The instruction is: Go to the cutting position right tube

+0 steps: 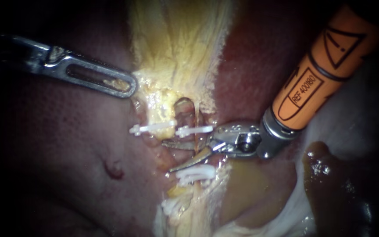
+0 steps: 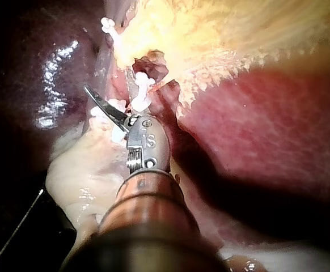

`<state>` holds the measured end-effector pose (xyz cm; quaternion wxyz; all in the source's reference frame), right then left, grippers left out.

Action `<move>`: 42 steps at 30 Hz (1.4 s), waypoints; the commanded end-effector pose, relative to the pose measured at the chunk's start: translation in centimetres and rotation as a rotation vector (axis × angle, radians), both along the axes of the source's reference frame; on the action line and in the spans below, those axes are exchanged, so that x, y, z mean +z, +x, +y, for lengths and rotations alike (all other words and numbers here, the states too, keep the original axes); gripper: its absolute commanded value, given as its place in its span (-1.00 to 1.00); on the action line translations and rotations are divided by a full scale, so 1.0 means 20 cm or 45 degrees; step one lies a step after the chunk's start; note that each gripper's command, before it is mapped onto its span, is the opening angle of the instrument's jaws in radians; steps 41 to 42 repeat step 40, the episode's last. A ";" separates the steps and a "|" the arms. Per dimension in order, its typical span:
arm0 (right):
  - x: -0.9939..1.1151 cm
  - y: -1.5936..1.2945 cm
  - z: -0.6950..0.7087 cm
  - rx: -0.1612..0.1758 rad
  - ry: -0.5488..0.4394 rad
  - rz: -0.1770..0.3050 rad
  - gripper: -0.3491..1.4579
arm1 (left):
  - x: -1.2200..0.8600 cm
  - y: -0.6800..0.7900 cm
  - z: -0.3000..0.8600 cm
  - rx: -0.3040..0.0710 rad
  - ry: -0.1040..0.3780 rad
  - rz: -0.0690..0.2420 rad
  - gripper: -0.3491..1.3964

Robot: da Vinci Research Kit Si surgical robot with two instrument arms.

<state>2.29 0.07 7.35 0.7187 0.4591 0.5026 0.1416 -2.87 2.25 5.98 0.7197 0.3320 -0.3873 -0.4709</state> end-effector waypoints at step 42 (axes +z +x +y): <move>-0.025 0.002 -0.001 -0.015 0.086 0.146 0.89 | 0.002 0.000 0.001 0.001 0.000 -0.001 -1.00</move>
